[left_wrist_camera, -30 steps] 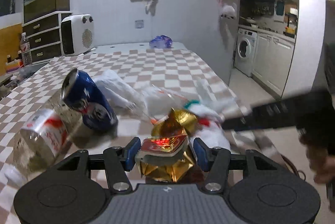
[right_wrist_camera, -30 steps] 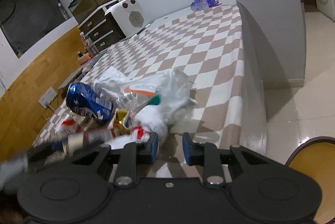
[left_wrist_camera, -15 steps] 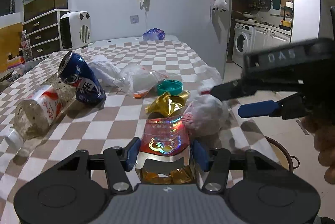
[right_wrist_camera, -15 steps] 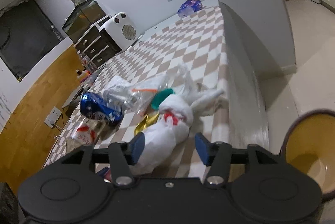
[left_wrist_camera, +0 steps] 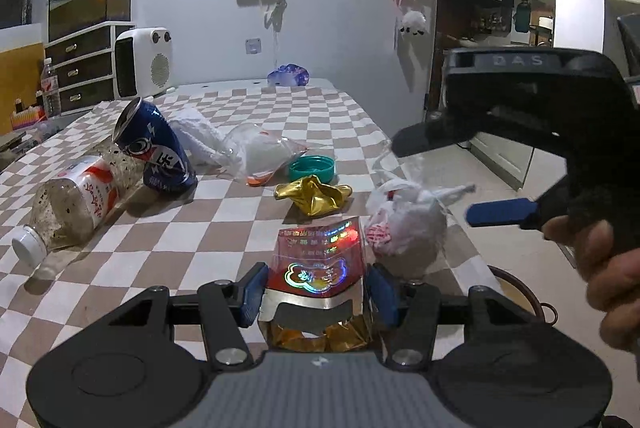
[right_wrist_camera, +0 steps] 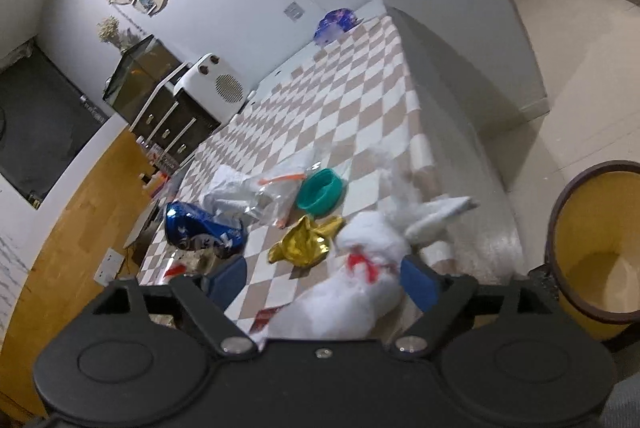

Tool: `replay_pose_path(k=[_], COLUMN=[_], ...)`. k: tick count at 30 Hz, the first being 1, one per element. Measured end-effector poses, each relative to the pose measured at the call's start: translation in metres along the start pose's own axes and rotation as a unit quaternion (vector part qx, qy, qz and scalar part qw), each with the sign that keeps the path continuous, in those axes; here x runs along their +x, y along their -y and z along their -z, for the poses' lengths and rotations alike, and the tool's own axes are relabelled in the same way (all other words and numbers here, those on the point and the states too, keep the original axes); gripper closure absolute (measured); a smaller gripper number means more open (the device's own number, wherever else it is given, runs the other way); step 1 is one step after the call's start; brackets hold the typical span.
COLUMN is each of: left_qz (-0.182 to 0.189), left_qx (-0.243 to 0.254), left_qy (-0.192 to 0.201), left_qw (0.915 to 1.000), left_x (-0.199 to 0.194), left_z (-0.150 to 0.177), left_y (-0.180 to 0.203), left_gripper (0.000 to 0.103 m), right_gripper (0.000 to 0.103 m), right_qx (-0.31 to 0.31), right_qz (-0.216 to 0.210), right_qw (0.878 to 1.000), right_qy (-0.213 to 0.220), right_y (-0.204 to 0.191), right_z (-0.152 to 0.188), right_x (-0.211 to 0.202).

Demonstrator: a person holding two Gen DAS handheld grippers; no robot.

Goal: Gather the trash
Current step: 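Grasp and lift the white plastic bag with the right tool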

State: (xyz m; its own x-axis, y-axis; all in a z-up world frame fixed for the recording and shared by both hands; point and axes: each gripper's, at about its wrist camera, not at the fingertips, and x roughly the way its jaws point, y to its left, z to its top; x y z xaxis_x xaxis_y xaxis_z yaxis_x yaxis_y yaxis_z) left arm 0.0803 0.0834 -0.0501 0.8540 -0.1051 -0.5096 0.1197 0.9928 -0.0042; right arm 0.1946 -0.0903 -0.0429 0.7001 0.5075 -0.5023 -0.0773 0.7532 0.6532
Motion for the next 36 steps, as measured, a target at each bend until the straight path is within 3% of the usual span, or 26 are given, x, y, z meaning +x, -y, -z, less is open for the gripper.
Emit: replay_pose_path(k=[4, 8, 12, 18, 24, 28, 36], left_qz=[0.017, 0.039, 0.037, 0.008, 0.011, 0.016, -0.008], left_qx=[0.003, 0.021, 0.026, 0.03, -0.004, -0.041, -0.061], left_qy=[0.005, -0.001, -0.01, -0.013, -0.018, -0.036, -0.038], left_qw=[0.9998, 0.999, 0.9989, 0.9994, 0.9998, 0.9984, 0.9974], left_x=[-0.006, -0.013, -0.014, -0.022, -0.023, -0.017, -0.018], left_z=[0.002, 0.009, 0.015, 0.022, 0.023, 0.02, 0.014], left_y=[0.005, 0.019, 0.027, 0.026, 0.018, 0.014, 0.022], left_gripper=[0.047, 0.047, 0.047, 0.047, 0.045, 0.045, 0.05], right_gripper=[0.014, 0.016, 0.019, 0.042, 0.063, 0.067, 0.069], right_qx=[0.015, 0.041, 0.03, 0.004, -0.045, -0.066, -0.096], right_qz=[0.015, -0.003, 0.013, 0.067, 0.076, 0.061, 0.042], right_qw=[1.0, 0.999, 0.999, 0.997, 0.996, 0.996, 0.994], right_qy=[0.008, -0.006, -0.008, -0.029, -0.029, -0.024, -0.021], right_y=[0.008, 0.008, 0.0, 0.005, 0.01, 0.015, 0.025], right_z=[0.0, 0.008, 0.02, 0.032, 0.038, 0.038, 0.039], right_x=[-0.015, -0.031, -0.034, -0.02, -0.019, -0.025, -0.038])
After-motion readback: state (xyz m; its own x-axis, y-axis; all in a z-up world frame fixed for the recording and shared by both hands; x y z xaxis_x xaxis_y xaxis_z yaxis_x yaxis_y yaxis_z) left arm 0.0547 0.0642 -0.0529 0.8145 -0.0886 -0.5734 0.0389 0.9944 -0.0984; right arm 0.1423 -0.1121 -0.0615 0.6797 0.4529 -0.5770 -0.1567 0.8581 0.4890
